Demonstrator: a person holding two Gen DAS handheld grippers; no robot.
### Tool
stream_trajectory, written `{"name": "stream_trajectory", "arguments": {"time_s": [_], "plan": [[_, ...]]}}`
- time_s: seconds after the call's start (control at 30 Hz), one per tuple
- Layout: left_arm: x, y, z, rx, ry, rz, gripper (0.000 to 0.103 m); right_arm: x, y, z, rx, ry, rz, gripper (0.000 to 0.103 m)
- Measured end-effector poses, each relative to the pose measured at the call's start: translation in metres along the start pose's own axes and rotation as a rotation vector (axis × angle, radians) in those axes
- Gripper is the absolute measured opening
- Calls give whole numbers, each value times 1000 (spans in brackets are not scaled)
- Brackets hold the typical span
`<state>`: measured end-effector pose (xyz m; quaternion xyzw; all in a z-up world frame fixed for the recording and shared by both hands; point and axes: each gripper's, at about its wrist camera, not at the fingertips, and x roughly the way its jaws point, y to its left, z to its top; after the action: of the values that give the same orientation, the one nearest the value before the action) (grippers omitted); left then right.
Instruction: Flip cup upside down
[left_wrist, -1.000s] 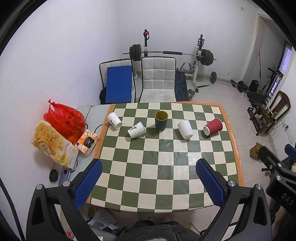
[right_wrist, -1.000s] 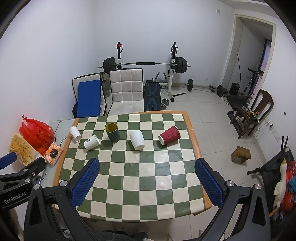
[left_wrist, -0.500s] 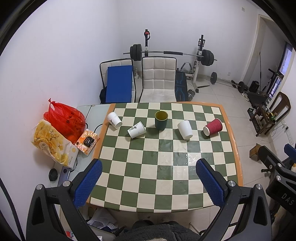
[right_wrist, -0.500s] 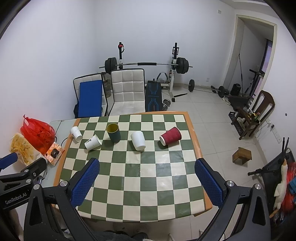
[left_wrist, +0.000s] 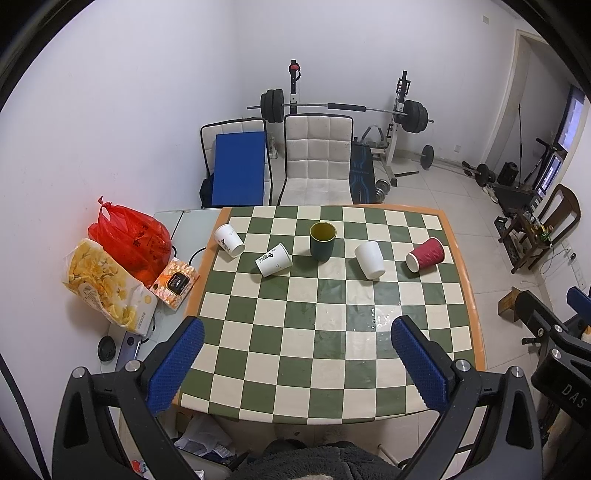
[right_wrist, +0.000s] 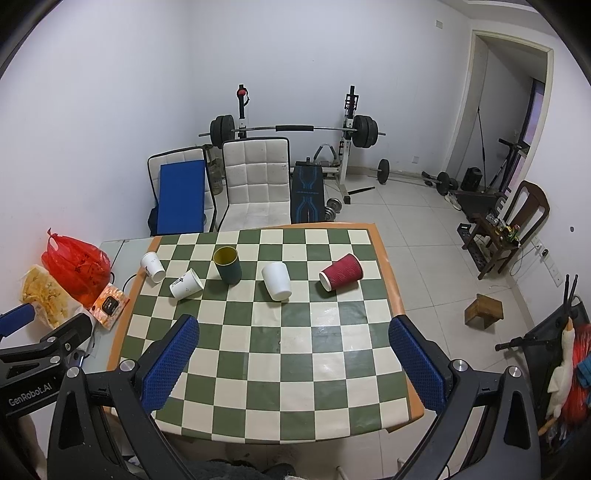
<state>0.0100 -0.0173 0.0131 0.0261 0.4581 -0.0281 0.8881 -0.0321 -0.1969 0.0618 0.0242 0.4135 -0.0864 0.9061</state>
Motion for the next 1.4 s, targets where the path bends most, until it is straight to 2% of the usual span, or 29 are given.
{"name": "stream_trajectory", "arguments": {"time_s": [0.37,0.63,0.8,0.93,1.13,1.27,1.4], "plan": [[0,2,-2,0,-1,-2,103,-3,2,5,0,-2,2,103],[-4,1,12,4,2,-9,103,-3,5,9,15,3,3,103],[15,4,20,12,8,-3,103,13,12,14,62,30,-21,103],[61,7,26,32,32,19,103,54,3,5,113,65,-68,103],[129,-2,38,54,118,17,103,144,-17,-6,195,169,-128,103],[181,-19,41,64,201,34,103,211,-40,-16,229,253,-133,103],[240,-41,42,62,308,46,103,278,-59,-23,211,335,-122,103]]}}
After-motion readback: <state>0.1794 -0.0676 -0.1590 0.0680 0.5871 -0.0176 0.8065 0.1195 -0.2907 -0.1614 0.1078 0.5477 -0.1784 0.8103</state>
